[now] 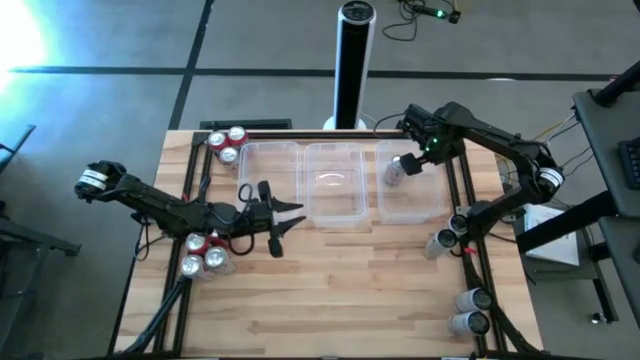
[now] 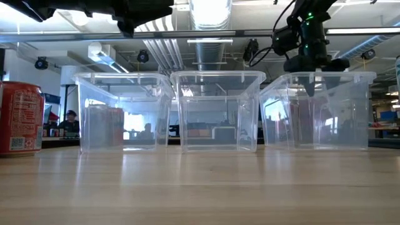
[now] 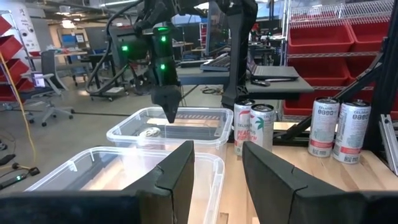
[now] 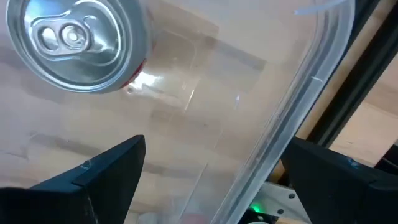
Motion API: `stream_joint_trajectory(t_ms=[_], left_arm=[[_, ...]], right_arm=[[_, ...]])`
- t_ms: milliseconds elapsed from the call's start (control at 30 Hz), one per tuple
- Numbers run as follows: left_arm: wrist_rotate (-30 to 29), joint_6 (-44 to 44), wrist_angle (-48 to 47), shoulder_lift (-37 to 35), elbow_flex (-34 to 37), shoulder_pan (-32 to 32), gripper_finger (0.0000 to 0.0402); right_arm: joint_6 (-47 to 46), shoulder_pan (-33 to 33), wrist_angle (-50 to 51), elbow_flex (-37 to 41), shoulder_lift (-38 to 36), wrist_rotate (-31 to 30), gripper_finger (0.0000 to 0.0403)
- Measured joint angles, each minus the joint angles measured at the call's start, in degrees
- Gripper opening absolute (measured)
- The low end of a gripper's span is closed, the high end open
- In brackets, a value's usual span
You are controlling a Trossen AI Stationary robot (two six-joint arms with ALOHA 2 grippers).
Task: Sort soda cans
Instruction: Put the bottom right red-silver soda can into the right transparent bin
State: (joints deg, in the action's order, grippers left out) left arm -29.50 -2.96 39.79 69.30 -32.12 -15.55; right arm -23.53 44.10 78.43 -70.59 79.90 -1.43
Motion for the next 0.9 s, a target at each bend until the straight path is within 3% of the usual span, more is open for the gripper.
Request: stream_joint_trajectory(t_ms=[667, 900], left_arm=[[-0.1, 0.2, 0.3, 0.0, 0.0, 0.0, 0.0121], [0.0, -0.3, 0.1, -1.7, 0.0, -2.1, 0.0121]], right_arm=[[0.9, -1.6, -0.9, 0.0, 0.0, -0.3, 0.0361], [3.3, -1.6, 1.2, -5.4, -1.6, -6.6, 0.0361]])
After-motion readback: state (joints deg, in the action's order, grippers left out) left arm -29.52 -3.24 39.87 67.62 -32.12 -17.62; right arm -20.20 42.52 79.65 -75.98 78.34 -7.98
